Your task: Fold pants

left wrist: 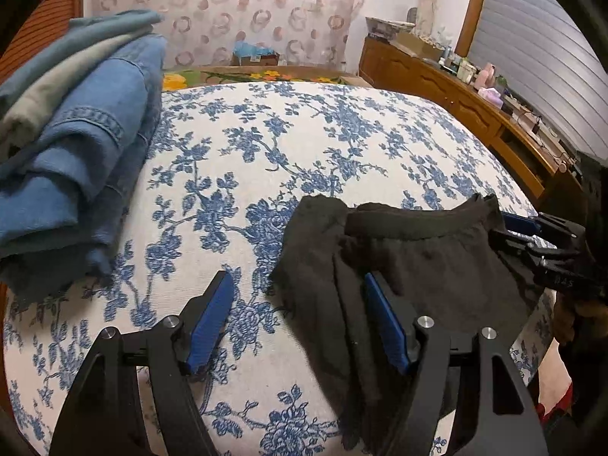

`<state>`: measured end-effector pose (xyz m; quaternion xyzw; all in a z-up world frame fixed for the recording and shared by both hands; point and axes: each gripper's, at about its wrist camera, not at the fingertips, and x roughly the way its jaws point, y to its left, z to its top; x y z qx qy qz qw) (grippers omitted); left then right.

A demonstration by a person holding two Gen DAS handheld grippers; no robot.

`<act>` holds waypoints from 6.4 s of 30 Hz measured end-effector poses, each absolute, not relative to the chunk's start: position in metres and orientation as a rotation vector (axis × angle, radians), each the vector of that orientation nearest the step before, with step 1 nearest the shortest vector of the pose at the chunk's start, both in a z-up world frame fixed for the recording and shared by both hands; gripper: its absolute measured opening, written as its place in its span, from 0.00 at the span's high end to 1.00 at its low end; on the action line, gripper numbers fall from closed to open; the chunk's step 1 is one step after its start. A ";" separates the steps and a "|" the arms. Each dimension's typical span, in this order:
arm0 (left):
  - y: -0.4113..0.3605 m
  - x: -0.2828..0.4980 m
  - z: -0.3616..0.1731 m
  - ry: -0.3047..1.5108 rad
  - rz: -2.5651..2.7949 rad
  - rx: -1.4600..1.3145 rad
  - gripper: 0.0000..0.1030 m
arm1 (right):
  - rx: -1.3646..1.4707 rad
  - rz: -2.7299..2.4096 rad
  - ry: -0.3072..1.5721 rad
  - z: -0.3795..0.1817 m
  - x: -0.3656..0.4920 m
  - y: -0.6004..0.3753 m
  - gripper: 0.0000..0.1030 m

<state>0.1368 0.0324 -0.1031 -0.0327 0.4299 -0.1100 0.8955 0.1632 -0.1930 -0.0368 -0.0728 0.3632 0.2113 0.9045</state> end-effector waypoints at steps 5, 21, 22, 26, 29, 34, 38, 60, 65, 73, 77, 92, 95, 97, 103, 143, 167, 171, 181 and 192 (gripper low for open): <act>0.033 0.140 -0.104 0.885 -0.224 -0.064 0.30 | -0.153 0.433 0.742 -0.038 0.162 -0.190 0.48; 0.015 0.136 -0.096 0.835 -0.299 -0.056 0.87 | -0.146 0.458 0.749 -0.038 0.161 -0.192 0.47; 0.014 0.134 -0.093 0.819 -0.300 -0.054 0.87 | -0.163 0.472 0.750 -0.037 0.160 -0.189 0.47; 0.010 0.126 -0.081 0.782 -0.318 -0.050 0.88 | -0.185 0.496 0.753 -0.036 0.156 -0.183 0.56; 0.007 0.119 -0.071 0.753 -0.330 -0.045 0.89 | -0.166 0.508 0.759 -0.035 0.156 -0.185 0.78; 0.004 0.106 -0.053 0.706 -0.360 -0.044 0.89 | -0.124 0.520 0.741 -0.027 0.153 -0.191 0.88; 0.001 0.098 -0.038 0.666 -0.360 -0.031 0.91 | -0.114 0.528 0.705 -0.014 0.146 -0.194 0.90; 0.027 0.108 0.014 0.540 -0.309 -0.043 0.92 | -0.136 0.564 0.470 0.071 0.126 -0.193 0.91; 0.037 0.119 0.023 0.535 -0.292 -0.054 0.92 | -0.158 0.586 0.463 0.080 0.144 -0.183 0.91; 0.053 0.135 0.046 0.513 -0.261 -0.051 0.92 | -0.176 0.627 0.449 0.093 0.182 -0.169 0.91; 0.060 0.138 0.055 0.505 -0.252 -0.049 0.92 | -0.182 0.650 0.443 0.099 0.203 -0.163 0.91; 0.122 0.148 0.075 0.472 -0.129 -0.104 0.92 | -0.244 0.775 0.363 0.126 0.276 -0.114 0.91; 0.139 0.150 0.080 0.458 -0.086 -0.113 0.92 | -0.269 0.805 0.336 0.130 0.290 -0.097 0.91; 0.148 0.151 0.081 0.454 -0.057 -0.113 0.92 | -0.292 0.823 0.324 0.132 0.300 -0.081 0.91; 0.178 0.153 0.075 0.436 0.007 -0.157 0.92 | -0.324 0.862 0.310 0.131 0.329 -0.051 0.91; 0.209 0.195 0.022 0.589 0.128 -0.177 0.52 | -0.309 1.071 0.494 0.084 0.411 0.001 0.66; 0.200 0.188 -0.003 0.673 0.190 -0.158 0.51 | -0.241 0.986 0.508 0.064 0.396 0.001 0.66; 0.202 0.177 0.003 0.654 0.187 -0.177 0.20 | -0.236 0.988 0.507 0.066 0.383 -0.007 0.66; 0.190 0.150 0.023 0.587 0.216 -0.139 0.00 | -0.208 0.970 0.486 0.073 0.352 -0.034 0.66; 0.178 0.131 0.024 0.584 0.211 -0.133 0.00 | -0.196 0.928 0.467 0.074 0.312 -0.064 0.65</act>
